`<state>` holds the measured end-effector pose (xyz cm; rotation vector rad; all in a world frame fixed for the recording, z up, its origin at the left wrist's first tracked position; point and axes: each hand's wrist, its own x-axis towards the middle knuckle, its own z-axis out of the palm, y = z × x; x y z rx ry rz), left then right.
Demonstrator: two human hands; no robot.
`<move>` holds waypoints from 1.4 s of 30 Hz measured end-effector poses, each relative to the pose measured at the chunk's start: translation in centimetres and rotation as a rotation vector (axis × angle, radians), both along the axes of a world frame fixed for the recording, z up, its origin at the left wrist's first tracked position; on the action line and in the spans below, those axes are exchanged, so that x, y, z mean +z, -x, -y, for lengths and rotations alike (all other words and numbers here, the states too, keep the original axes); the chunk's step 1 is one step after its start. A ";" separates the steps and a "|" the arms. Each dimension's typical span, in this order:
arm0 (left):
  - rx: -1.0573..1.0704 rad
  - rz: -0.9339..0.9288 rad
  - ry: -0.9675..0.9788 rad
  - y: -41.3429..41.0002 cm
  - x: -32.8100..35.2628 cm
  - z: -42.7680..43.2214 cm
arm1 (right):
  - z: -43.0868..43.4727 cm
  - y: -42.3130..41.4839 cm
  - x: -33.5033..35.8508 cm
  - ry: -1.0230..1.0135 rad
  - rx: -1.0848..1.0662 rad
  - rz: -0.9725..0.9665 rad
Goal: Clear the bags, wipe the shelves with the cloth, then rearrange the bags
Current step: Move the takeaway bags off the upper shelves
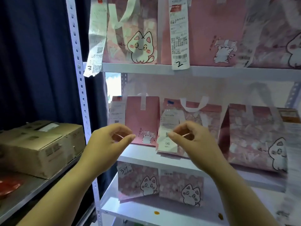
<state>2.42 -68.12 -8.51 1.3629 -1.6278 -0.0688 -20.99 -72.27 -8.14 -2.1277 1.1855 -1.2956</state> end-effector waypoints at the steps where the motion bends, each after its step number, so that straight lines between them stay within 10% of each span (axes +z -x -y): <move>1: 0.015 -0.013 -0.021 -0.6 -0.8 0.6 | 0.6 -0.7 -0.7 -0.021 0.017 0.033; 9: 0.132 -0.106 -0.126 -3.9 -5.1 7.3 | 7.6 -4.9 -5.3 -0.226 0.058 0.187; 23: 0.282 -0.256 -0.249 -8.0 -9.7 18.8 | 15.9 -11.8 -7.7 -0.260 -0.048 -0.180; 42: -0.088 -0.540 -0.241 -12.2 -10.9 21.8 | 18.6 -15.2 -7.9 -0.266 -0.351 -0.032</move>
